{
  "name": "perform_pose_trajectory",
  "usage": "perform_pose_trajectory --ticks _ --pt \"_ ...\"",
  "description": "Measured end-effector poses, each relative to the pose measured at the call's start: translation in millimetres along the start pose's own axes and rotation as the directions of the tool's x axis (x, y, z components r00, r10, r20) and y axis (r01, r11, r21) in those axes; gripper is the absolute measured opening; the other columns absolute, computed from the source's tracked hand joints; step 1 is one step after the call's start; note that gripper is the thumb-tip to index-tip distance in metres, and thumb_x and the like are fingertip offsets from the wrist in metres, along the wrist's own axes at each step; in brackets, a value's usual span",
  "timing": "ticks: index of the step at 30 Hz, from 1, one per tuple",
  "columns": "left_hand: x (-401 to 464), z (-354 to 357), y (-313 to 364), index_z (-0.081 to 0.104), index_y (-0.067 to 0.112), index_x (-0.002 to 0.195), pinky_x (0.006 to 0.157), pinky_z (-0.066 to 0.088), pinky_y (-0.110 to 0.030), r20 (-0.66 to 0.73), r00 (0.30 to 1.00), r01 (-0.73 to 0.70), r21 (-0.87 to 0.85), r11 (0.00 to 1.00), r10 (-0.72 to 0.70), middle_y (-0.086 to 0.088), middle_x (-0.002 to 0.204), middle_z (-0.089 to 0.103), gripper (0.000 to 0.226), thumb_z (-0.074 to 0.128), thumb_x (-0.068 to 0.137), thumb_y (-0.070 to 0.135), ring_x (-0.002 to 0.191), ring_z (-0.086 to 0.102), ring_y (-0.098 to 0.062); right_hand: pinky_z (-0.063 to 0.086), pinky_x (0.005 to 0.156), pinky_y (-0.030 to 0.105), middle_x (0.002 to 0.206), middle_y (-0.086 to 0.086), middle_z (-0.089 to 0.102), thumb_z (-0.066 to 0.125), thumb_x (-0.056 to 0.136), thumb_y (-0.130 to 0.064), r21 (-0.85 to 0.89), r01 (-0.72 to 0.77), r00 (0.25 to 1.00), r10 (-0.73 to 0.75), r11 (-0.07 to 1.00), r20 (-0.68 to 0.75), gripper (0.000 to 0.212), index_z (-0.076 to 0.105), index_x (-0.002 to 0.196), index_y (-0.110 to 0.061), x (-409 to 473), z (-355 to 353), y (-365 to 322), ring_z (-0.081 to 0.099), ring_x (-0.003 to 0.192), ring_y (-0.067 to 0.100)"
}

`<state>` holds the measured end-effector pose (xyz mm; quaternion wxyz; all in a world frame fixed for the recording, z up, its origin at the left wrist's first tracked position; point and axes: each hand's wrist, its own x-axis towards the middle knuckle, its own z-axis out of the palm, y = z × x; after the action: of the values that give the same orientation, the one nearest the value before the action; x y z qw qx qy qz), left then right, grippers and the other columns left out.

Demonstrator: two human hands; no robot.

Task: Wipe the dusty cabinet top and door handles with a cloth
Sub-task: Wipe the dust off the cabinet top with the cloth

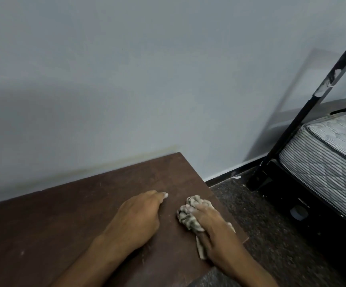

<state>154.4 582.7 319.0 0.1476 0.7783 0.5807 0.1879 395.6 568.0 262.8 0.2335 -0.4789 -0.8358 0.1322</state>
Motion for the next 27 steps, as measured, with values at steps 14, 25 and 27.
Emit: perform_pose_trajectory --ticks 14,25,27 --pt "-35.7 -38.9 -52.4 0.050 0.014 0.141 0.101 0.045 -0.038 -0.238 0.881 0.423 0.012 0.906 -0.408 -0.006 0.135 0.058 0.043 0.042 0.102 0.029 0.123 0.054 -0.023 0.026 0.116 0.041 0.140 0.014 0.053 0.072 0.071 -0.015 -0.066 -0.143 0.982 0.151 0.987 0.118 0.060 0.059 0.129 -0.010 194.9 62.7 -44.7 0.044 0.134 0.033" --pt "-50.4 -48.2 -71.9 0.060 0.015 0.130 0.103 0.044 -0.039 -0.278 0.890 0.338 -0.132 0.932 -0.362 -0.003 0.128 0.062 0.054 0.029 0.101 0.049 0.122 0.055 -0.021 0.034 0.116 0.042 0.144 -0.001 0.054 0.061 0.080 -0.018 0.145 0.030 0.985 -0.054 0.989 0.167 0.053 0.060 0.132 -0.028 187.8 79.9 -72.0 0.046 0.135 0.018" --pt "-54.6 -45.0 -71.9 0.058 0.016 0.132 0.107 0.041 -0.036 -0.260 0.894 0.335 -0.158 0.929 -0.366 0.001 0.134 0.060 0.054 0.030 0.101 0.050 0.127 0.052 -0.017 0.027 0.119 0.030 0.145 0.001 0.053 0.061 0.082 -0.008 0.061 -0.108 0.991 0.103 0.992 0.089 0.050 0.062 0.130 -0.021 194.9 50.4 -25.4 0.044 0.137 0.019"
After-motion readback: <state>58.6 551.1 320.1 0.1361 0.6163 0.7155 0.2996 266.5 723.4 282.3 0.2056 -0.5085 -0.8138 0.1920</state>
